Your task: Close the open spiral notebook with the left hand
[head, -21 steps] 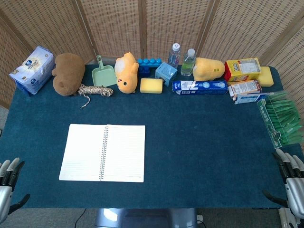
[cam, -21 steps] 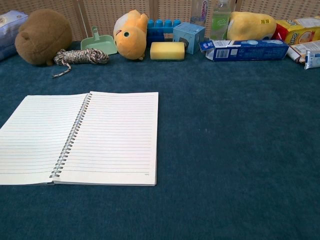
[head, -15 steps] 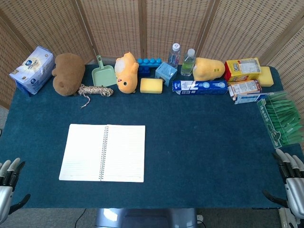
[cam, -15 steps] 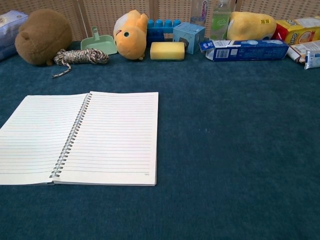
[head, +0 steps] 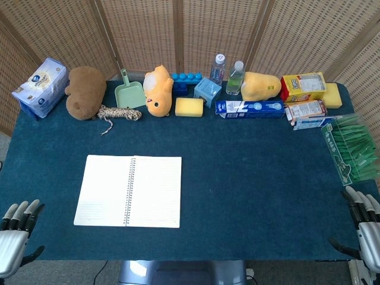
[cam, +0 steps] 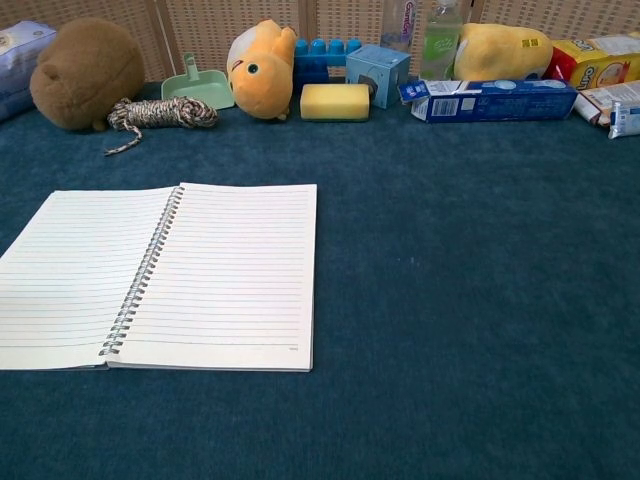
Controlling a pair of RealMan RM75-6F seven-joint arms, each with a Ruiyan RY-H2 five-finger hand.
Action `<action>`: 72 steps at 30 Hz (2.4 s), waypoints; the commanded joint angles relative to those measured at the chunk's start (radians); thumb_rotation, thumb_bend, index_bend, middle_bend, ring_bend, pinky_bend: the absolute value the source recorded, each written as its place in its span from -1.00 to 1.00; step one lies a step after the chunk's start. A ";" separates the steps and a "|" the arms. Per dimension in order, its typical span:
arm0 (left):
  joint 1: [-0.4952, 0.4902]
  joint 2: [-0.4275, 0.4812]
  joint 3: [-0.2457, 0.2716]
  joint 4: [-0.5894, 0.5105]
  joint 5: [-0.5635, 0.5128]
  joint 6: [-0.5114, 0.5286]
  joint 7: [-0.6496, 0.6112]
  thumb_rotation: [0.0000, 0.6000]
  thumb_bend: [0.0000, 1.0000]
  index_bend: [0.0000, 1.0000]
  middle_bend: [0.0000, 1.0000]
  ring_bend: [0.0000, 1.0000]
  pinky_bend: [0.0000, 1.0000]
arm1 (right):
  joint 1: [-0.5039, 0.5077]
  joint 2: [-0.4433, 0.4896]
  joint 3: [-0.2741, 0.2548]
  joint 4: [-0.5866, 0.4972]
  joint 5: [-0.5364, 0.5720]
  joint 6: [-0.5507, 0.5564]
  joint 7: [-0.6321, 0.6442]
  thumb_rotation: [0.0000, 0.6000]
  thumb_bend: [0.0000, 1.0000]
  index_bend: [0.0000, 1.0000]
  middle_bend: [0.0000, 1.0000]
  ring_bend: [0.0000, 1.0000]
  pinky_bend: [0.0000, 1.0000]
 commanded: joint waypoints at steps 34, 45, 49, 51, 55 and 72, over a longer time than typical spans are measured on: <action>-0.435 -0.005 -0.068 -0.263 -0.213 -0.587 0.420 0.73 -0.74 -0.97 -1.00 -1.00 -1.00 | -0.014 0.008 0.010 -0.004 0.004 0.033 0.036 1.00 -1.00 -1.00 -1.00 -1.00 -1.00; -0.574 -0.120 -0.151 -0.268 -0.445 -0.649 0.654 0.39 -0.78 -0.94 -1.00 -1.00 -1.00 | -0.018 0.016 0.010 -0.005 0.003 0.040 0.053 1.00 -1.00 -1.00 -1.00 -1.00 -1.00; -0.637 -0.132 -0.155 -0.257 -0.552 -0.662 0.768 0.39 -0.78 -0.94 -1.00 -1.00 -1.00 | -0.019 0.021 0.011 -0.004 0.008 0.043 0.066 1.00 -1.00 -1.00 -1.00 -1.00 -1.00; -0.667 -0.137 -0.149 -0.251 -0.601 -0.662 0.821 0.40 -0.77 -0.94 -1.00 -1.00 -1.00 | -0.020 0.023 0.014 -0.003 0.015 0.044 0.073 1.00 -1.00 -1.00 -1.00 -1.00 -1.00; -0.701 -0.154 -0.130 -0.245 -0.694 -0.644 0.865 0.39 -0.77 -0.93 -1.00 -1.00 -1.00 | -0.019 0.026 0.020 0.000 0.026 0.044 0.084 1.00 -1.00 -1.00 -1.00 -1.00 -1.00; -0.689 -0.123 0.034 -0.302 -0.651 -0.549 0.787 0.38 -0.75 -0.91 -1.00 -1.00 -1.00 | -0.027 0.026 0.013 -0.008 0.006 0.055 0.075 1.00 -1.00 -1.00 -1.00 -1.00 -1.00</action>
